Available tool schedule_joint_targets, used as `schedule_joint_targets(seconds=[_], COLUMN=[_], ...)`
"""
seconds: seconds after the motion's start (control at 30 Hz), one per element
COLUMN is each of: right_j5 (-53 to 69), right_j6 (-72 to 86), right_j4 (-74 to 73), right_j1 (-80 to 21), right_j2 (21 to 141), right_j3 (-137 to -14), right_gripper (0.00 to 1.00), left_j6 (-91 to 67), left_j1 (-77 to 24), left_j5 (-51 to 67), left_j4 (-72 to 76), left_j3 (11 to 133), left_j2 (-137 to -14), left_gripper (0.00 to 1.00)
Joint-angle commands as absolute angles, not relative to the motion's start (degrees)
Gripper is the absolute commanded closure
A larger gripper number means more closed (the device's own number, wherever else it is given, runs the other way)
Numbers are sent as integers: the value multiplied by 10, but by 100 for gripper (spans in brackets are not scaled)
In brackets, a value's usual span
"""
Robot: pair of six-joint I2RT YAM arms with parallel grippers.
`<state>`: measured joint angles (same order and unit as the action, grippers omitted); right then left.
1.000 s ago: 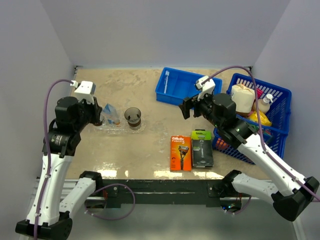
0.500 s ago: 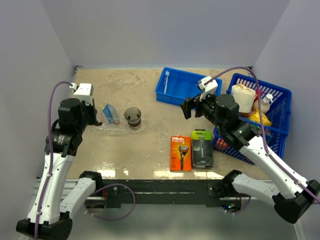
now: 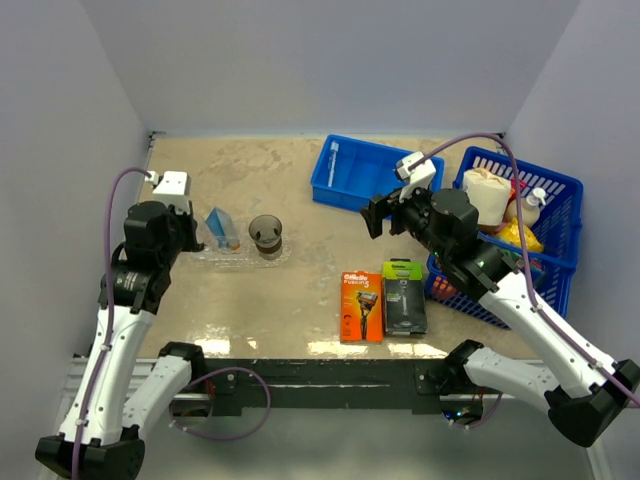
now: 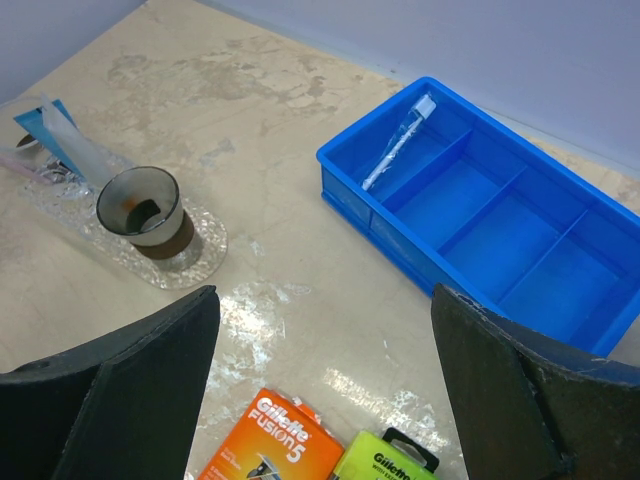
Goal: Prepare toiletry sets of a toothbrush and toothpaste on the tray
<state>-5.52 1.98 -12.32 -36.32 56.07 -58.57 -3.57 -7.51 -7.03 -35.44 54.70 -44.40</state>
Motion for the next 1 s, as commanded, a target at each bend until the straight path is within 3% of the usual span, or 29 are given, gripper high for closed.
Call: schedule_joint_targets(seconds=[0.0,0.97], right_j5=[-69,-64], right_j6=[25,29], right_j4=[-101,-98], right_j1=[-362,-363], right_j2=[547,536], right_j3=[-587,-581], right_gripper=[11,11], left_j6=[-25,-41], left_j1=[-71,-52], left_j5=[-93,-59], left_j4=[-301,-205], left_j3=[528,426], left_j2=[-433,-472], left_gripper=[100,100])
